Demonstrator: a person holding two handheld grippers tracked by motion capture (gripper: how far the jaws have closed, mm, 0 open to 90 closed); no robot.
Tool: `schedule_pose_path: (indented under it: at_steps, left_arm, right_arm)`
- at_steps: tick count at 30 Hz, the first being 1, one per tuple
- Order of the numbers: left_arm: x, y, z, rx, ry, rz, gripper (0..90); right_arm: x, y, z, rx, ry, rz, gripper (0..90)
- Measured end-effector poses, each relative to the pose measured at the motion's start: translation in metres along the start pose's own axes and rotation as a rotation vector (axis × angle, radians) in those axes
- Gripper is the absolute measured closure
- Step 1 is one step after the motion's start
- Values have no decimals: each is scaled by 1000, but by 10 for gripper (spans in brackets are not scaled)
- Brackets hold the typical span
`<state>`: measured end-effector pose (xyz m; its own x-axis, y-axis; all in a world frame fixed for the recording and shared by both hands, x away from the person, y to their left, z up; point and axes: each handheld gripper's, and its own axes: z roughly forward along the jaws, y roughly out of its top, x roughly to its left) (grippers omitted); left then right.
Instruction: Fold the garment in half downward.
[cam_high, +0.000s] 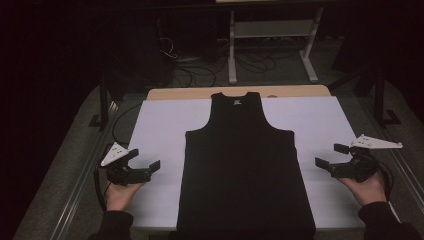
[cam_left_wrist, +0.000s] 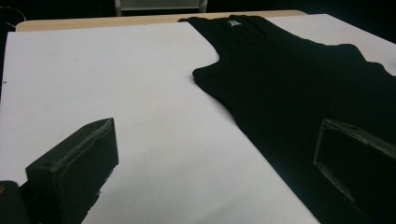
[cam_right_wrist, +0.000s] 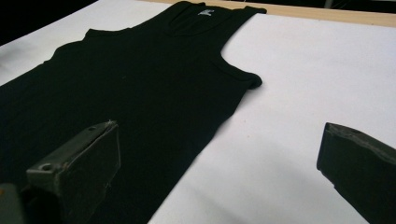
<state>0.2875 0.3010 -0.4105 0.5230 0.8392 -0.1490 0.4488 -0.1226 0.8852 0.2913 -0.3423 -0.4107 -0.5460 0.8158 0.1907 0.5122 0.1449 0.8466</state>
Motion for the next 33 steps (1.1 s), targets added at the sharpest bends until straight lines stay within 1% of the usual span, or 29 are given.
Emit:
schedule_pose_path:
  at_steps: [11, 13, 15, 16, 17, 23, 28, 29, 30, 31, 33]
  left_arm:
    - [1, 0, -1, -8, -4, 4, 0]
    - [1, 0, -1, -7, -5, 3, 0]
    - [0, 0, -1, -4, -1, 12, 0]
    - [0, 1, -1, -2, -1, 13, 0]
    - [0, 1, -1, -2, -10, 7, 0]
    - [-1, 2, -1, -4, -7, 13, 0]
    - [-1, 4, 1, 1, -10, 24, 0]
    - [-1, 6, 3, 12, -5, 46, 0]
    - [-1, 6, 3, 12, -5, 46, 0]
    - [-1, 8, 4, 15, -1, 63, 0]
    - [-1, 9, 5, 15, 0, 65, 0]
  right_arm:
    - [1, 0, 0, 1, -1, 0, 0]
    - [1, 0, 0, 5, -1, -5, 0]
    - [1, 0, 0, 4, 0, -5, 0]
    - [1, 1, 0, 4, -2, -5, 0]
    - [1, 1, 0, 5, -3, -5, 0]
    - [1, 1, 0, 2, -5, -6, 0]
    - [1, 6, 0, 0, 1, -17, 0]
    - [1, 7, 0, -1, 0, -20, 0]
    - [0, 8, 0, -2, 1, -23, 0]
    - [0, 10, 0, -1, 0, -24, 0]
    - [-1, 11, 0, -3, 1, -27, 0]
